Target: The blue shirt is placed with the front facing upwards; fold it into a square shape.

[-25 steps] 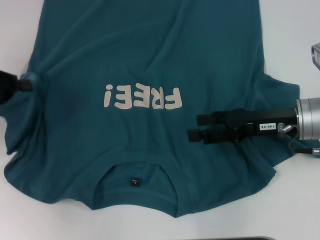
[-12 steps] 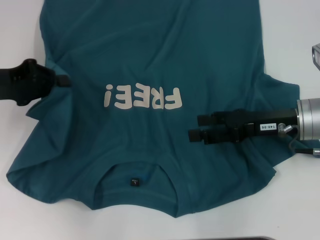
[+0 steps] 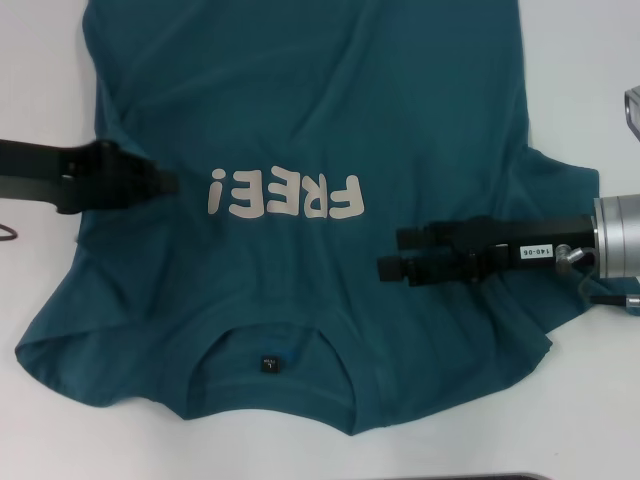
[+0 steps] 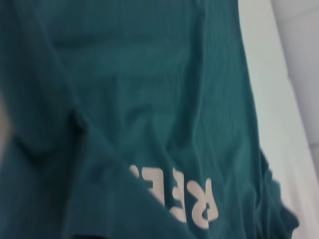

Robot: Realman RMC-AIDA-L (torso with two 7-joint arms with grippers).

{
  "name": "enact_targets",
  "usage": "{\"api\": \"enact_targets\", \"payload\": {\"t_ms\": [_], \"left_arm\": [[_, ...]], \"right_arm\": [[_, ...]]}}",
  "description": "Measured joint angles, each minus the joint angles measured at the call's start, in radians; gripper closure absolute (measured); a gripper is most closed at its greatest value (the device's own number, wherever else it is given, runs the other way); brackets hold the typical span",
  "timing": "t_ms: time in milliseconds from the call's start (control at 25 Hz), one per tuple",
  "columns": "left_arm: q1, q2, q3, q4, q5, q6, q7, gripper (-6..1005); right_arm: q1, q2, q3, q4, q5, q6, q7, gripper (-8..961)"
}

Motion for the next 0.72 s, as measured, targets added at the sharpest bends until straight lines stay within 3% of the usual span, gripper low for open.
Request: {"api": "enact_targets", "payload": {"t_ms": [160, 400, 720], "left_arm": [[0.002, -0.017, 0.051, -0.050, 0.007, 0.006, -0.027, 761], [0.002, -0.011, 0.051, -0.061, 0.011, 0.010, -0.053, 502], [0.032, 0.022, 0.037, -0.030, 0.010, -0.050, -0.082, 502]], "right_arm": [[0.005, 0.000, -0.003, 0.000, -0.002, 0.001, 0.005, 72], [0.006, 0.000, -0.005, 0.000, -0.003, 0.008, 0.006, 74], [0.008, -0.002, -0.004, 0.000, -0.005, 0.010, 0.007, 75]]}}
